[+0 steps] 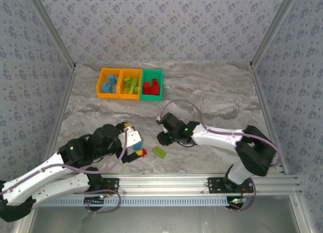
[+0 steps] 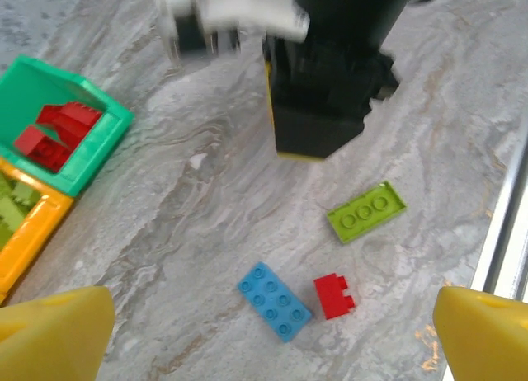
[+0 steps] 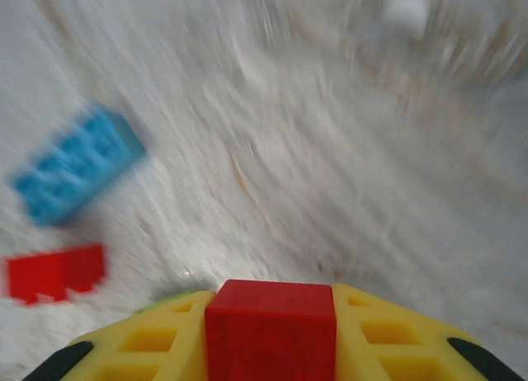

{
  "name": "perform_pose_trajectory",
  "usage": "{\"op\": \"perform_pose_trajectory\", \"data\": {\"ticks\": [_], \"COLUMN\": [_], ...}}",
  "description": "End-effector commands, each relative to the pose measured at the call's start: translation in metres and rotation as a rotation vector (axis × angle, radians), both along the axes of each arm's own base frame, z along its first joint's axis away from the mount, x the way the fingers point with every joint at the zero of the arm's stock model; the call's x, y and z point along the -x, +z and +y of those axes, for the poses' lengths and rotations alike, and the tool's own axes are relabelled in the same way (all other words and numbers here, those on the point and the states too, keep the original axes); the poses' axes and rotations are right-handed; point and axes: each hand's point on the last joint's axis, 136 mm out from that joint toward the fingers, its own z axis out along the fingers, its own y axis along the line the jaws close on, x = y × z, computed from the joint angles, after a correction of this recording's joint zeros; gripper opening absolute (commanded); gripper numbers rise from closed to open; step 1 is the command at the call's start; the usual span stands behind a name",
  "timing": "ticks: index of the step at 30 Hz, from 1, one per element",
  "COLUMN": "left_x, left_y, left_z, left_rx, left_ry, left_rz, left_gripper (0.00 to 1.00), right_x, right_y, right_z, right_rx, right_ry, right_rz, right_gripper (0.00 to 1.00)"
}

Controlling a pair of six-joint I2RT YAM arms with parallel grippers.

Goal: Sort the legos into containers by color

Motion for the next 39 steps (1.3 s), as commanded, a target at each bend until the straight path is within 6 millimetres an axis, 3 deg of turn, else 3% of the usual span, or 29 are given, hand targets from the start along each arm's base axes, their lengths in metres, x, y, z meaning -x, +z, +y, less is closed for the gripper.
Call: {"op": "perform_pose_trajectory", "data": {"ticks": [1,4,8,11,12,16,22,25,27,31,35,39], "left_x": [-0.021,-0.032,-0.037,-0.037,-0.037,-0.038,-0.037,-0.037,-0.037,-0.037,-0.039,-0.042], "left_y": [0.021,0.023,0.02,0.016,0.014,0.012,0.012,0.009,0.009,0.009,0.009,0.009], "left_z": [0.008,0.015,0.017,0.016,0.016,0.017,0.017,0.019,0.019,0.019,0.019,0.02], "left_rx": [0.106,0.143,0.126,0.114,0.113,0.108,0.107,0.099,0.099,0.1,0.102,0.112], "left_ry": [0.118,0.192,0.206,0.205,0.208,0.218,0.215,0.224,0.226,0.229,0.239,0.262], "left_rz": [-0.039,-0.032,-0.028,-0.011,-0.006,0.002,0.0,0.01,0.009,0.009,0.011,0.01], "left_gripper": [0.99,0.99,0.99,0.99,0.99,0.99,0.99,0.99,0.99,0.99,0.99,0.99], "right_x": [-0.046,-0.091,-0.148,-0.19,-0.208,-0.26,-0.312,-0.325,-0.328,-0.327,-0.315,-0.286], "right_y": [0.091,0.126,0.128,0.102,0.11,0.073,0.027,0.011,0.003,0.008,0.04,0.081], "right_z": [0.006,0.002,0.01,0.025,0.032,0.036,0.048,0.055,0.06,0.061,0.051,0.041], "right_rx": [-0.158,-0.213,-0.218,-0.144,-0.136,-0.036,-0.01,-0.033,-0.033,0.007,0.006,-0.012], "right_ry": [-0.066,-0.142,-0.159,-0.149,-0.164,-0.222,-0.225,-0.237,-0.228,-0.22,-0.228,-0.191], "right_rz": [-0.345,-0.53,-0.631,-0.607,-0.617,-0.565,-0.415,-0.351,-0.33,-0.302,-0.311,-0.331], "right_gripper": [0.35,0.36,0.36,0.35,0.34,0.33,0.36,0.4,0.49,0.65,0.66,0.67]}}
